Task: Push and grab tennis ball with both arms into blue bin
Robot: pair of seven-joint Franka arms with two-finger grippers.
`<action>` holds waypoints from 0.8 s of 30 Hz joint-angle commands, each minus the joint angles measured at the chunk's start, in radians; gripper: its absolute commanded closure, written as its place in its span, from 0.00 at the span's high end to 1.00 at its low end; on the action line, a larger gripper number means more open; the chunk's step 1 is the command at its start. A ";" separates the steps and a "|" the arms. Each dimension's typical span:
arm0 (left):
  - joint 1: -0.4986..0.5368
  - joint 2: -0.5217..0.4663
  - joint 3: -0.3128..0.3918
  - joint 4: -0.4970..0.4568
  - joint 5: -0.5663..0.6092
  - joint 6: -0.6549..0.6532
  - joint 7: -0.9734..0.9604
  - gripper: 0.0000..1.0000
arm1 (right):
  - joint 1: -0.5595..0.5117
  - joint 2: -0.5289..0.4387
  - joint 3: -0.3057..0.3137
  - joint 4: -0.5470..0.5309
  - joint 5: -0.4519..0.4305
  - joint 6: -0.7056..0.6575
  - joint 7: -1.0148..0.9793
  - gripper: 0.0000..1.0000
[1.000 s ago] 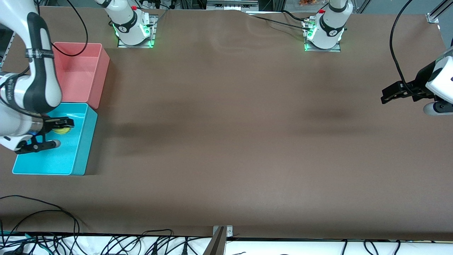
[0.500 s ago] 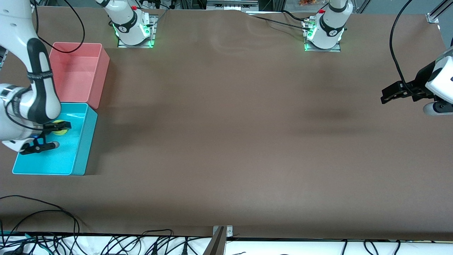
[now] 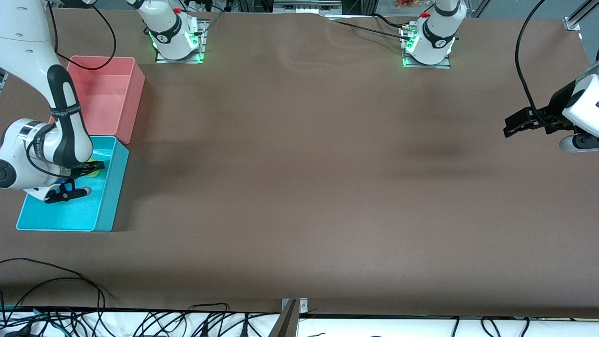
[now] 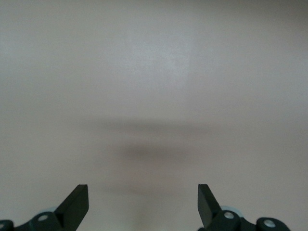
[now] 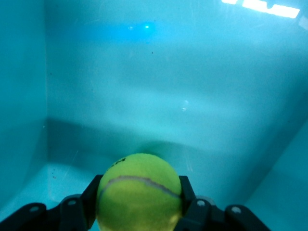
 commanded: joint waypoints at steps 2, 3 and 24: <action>0.011 -0.022 -0.012 -0.022 0.010 0.002 0.017 1.00 | -0.008 -0.011 0.010 0.000 0.018 -0.002 -0.009 1.00; 0.011 -0.022 -0.012 -0.022 0.008 0.002 0.017 1.00 | -0.009 -0.014 0.010 0.002 0.018 -0.003 -0.009 1.00; 0.010 -0.021 -0.012 -0.022 0.010 0.002 0.017 1.00 | 0.002 -0.182 0.070 0.225 0.019 -0.345 0.002 1.00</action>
